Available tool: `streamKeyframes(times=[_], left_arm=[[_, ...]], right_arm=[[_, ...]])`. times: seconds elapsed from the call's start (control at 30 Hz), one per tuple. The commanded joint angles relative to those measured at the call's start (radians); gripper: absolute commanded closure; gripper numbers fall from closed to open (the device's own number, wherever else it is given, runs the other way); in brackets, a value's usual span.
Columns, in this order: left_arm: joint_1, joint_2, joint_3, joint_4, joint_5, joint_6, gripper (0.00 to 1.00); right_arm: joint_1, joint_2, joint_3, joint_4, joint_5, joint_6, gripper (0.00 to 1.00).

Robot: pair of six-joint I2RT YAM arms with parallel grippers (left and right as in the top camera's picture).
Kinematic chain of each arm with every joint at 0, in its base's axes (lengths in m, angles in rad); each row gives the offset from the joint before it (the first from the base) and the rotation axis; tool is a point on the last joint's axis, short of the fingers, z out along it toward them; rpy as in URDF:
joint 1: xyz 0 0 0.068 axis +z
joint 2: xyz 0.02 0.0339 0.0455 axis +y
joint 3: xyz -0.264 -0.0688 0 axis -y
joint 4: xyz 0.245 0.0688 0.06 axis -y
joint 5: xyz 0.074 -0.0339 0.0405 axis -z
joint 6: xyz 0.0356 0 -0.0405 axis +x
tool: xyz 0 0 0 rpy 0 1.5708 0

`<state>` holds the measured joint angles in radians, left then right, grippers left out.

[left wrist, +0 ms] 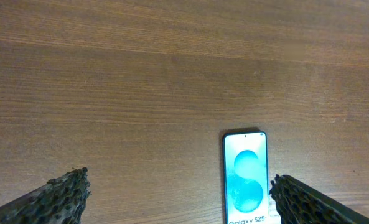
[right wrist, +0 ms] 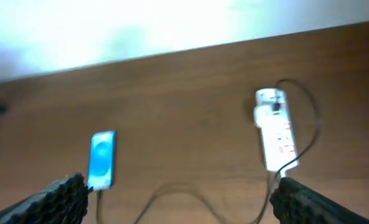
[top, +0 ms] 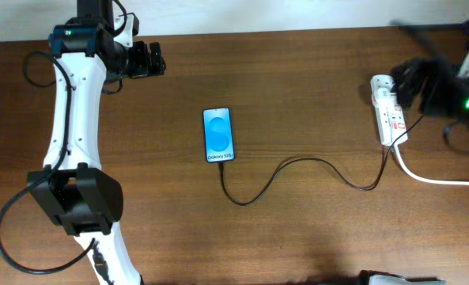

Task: Plug charger to phone and switch on socket

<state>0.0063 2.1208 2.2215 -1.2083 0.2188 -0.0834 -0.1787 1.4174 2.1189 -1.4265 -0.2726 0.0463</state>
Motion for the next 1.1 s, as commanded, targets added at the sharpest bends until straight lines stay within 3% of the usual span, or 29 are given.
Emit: streamKeyframes(times=[0.0,0.13,1.07], left_arm=[[0.0,0.005,-0.001,0.001,-0.006,-0.005,0.01],[0.0,0.005,-0.001,0.001,-0.006,-0.005,0.01],[0.0,0.005,-0.001,0.001,-0.006,-0.005,0.01]], right_arm=[[0.062,-0.025,0.008,-0.079,-0.005,-0.039,0.02],[0.061,-0.012,0.007,-0.205,-0.005,-0.039,0.02],[0.06,0.056,0.006,-0.209,-0.001,-0.042,0.02]])
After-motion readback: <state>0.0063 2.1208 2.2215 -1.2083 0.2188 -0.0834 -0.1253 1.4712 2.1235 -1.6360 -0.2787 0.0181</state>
